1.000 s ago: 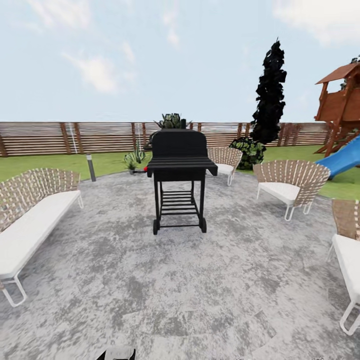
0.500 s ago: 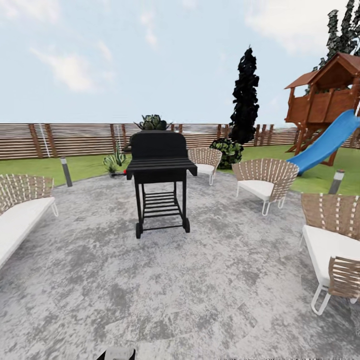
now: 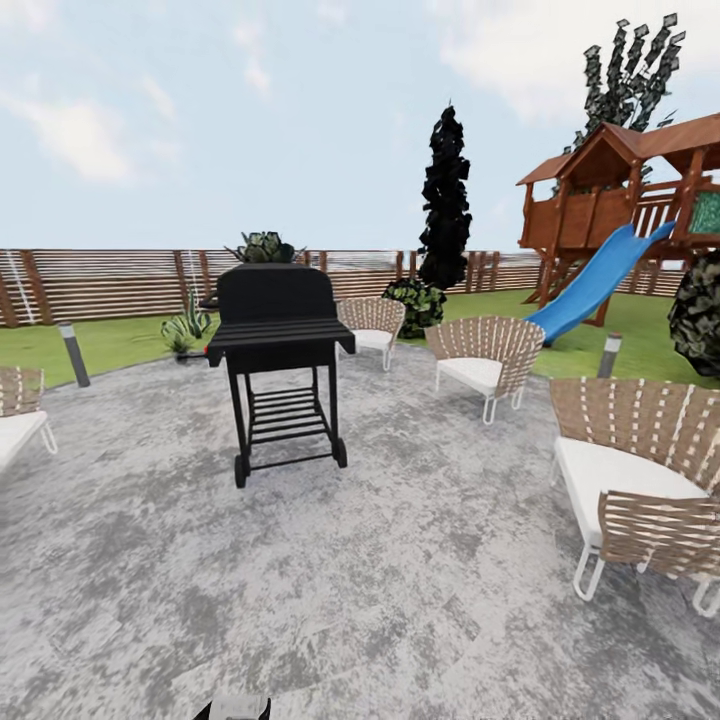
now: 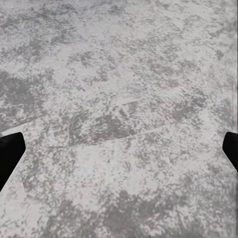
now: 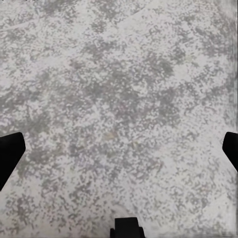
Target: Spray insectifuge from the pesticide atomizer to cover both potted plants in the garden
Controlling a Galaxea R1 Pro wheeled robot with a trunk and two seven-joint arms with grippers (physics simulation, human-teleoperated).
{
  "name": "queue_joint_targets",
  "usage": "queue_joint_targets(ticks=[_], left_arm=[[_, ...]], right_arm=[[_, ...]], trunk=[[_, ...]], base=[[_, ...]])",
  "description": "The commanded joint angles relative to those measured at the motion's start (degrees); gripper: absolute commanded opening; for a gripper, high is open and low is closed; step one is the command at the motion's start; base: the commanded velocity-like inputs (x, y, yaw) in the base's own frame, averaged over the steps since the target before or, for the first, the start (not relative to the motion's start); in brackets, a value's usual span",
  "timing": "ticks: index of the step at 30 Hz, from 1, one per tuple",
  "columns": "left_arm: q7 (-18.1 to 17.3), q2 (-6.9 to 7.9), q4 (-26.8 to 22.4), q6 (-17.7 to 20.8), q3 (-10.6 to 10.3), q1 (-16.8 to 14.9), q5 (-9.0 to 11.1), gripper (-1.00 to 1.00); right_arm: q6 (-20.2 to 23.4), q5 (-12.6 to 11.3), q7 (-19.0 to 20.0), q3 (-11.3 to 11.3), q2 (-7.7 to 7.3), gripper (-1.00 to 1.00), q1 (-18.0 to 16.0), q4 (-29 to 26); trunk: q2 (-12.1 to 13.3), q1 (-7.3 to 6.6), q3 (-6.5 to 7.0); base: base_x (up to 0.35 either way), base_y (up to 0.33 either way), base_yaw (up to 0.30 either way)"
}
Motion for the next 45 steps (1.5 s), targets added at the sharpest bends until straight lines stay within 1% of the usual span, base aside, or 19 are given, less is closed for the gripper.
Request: queue_joint_targets(ticks=[1, 9, 12, 31, 45], left_arm=[[-0.01, 0.00, 0.02, -0.18, -0.01, -0.03, 0.00, 1.00], [-0.01, 0.00, 0.02, -0.18, -0.01, -0.04, 0.00, 1.00], [-0.01, 0.00, 0.02, -0.18, -0.01, -0.04, 0.00, 1.00], [-0.01, 0.00, 0.02, -0.18, -0.01, -0.04, -0.02, 1.00], [-0.01, 0.00, 0.02, -0.18, -0.01, -0.04, 0.00, 1.00]], right_arm=[[-0.19, -0.02, -0.02, -0.08, 0.01, 1.00, -0.04, 0.05], [-0.23, -0.02, -0.02, -0.08, 0.01, 1.00, -0.04, 0.05], [-0.20, -0.02, -0.02, -0.08, 0.01, 1.00, -0.04, 0.11], [-0.22, -0.02, -0.02, -0.07, 0.01, 1.00, -0.04, 0.08], [-0.19, -0.02, -0.02, -0.08, 0.01, 1.00, -0.04, 0.05]], trunk=[[-0.03, 0.00, -0.03], [-0.03, 0.00, 0.20], [-0.03, 0.00, 0.29], [-0.03, 0.00, 0.83], [-0.03, 0.00, 1.21]], base=[[0.000, 0.000, -0.256], [-0.006, 0.000, -0.256], [-0.152, 0.000, -0.256], [-0.321, 0.000, -0.256], [-0.281, 0.000, -0.256]])
